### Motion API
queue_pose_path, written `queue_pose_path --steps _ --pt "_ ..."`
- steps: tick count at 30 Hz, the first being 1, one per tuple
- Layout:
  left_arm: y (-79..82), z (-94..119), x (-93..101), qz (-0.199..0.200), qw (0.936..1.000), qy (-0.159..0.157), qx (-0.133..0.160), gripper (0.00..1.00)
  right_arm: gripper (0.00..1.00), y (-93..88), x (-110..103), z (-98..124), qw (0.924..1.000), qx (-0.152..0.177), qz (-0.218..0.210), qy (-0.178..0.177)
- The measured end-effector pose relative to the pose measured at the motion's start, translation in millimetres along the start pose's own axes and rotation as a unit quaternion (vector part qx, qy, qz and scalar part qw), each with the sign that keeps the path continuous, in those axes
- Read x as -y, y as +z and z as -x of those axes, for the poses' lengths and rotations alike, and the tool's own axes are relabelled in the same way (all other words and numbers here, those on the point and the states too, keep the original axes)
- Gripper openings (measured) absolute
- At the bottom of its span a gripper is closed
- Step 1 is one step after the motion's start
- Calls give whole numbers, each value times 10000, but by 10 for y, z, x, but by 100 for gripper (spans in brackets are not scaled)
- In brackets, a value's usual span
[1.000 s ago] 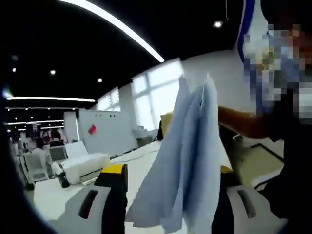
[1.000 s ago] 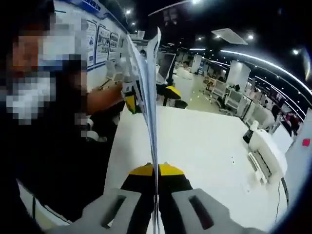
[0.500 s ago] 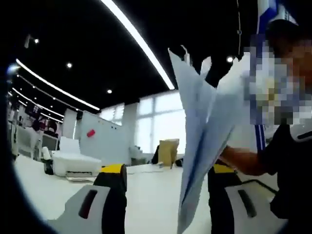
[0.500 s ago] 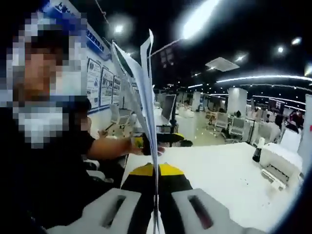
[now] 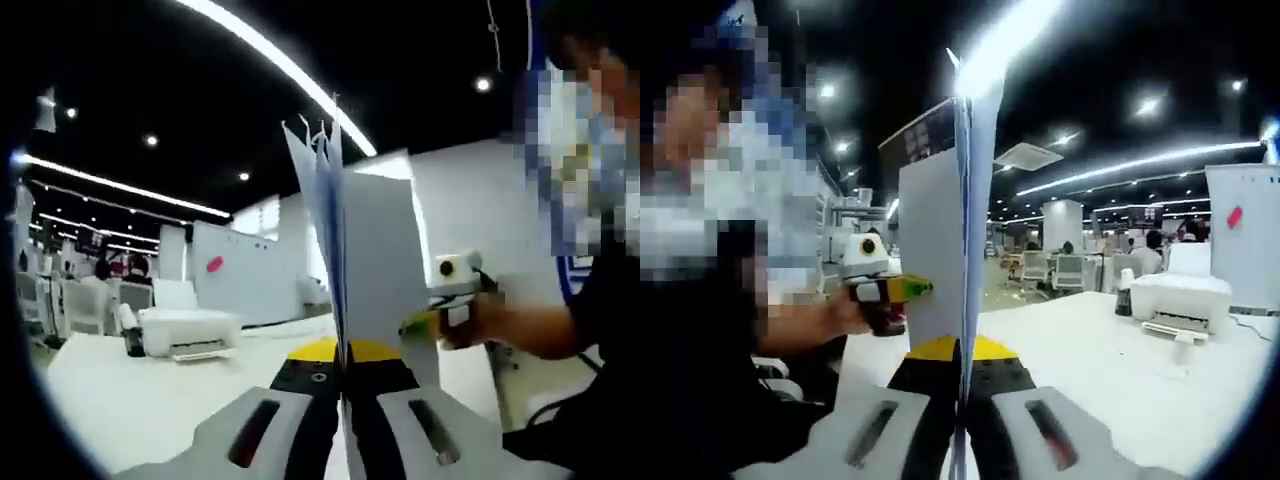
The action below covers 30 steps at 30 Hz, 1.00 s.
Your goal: Organize the stack of printing papers by aligning and flattening the scattered papers on the table
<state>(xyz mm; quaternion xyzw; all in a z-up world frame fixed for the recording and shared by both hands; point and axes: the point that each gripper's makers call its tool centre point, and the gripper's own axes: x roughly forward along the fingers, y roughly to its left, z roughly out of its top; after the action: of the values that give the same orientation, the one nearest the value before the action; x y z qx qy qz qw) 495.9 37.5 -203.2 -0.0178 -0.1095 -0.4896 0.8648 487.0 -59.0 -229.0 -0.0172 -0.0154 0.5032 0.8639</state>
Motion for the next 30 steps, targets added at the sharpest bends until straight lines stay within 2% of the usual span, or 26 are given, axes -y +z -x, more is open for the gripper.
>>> queue_pose_path --steps 5,8,9,14,15,17,18,19,26,30 --pt "-107 -5 98 -266 9994 73 -185 6 0 -200 31 7 9996 4 -43 -291" --pt "-128 0 107 -285 9993 56 -216 6 0 -242 48 13 9995 5 -53 -316" --pt "-201 6 126 -330 9989 6 -327 6 0 -343 98 26 9993 -36 -158 -339" --pt "-341 34 106 -181 9986 -47 -485 7 0 -441 141 9 9991 -241 -162 -316" --pt "-350 35 106 -188 9986 -51 -497 10 2 -450 144 10 9990 -271 -181 -312" --pt "-377 35 91 -56 9986 -75 -529 23 19 -456 146 11 9989 -293 -190 -310" --pt "-391 35 83 11 9985 -87 -545 27 25 -459 147 12 9989 -304 -195 -309" --pt "-404 34 76 77 9983 -99 -561 27 27 -458 234 65 9983 -380 -288 -340" --pt "-493 -30 69 77 9973 -244 -687 31 30 -501 257 125 9980 -459 -374 -215" --pt "-542 -69 73 227 9964 -324 -747 32 33 -579 293 145 9967 -506 -619 -116"
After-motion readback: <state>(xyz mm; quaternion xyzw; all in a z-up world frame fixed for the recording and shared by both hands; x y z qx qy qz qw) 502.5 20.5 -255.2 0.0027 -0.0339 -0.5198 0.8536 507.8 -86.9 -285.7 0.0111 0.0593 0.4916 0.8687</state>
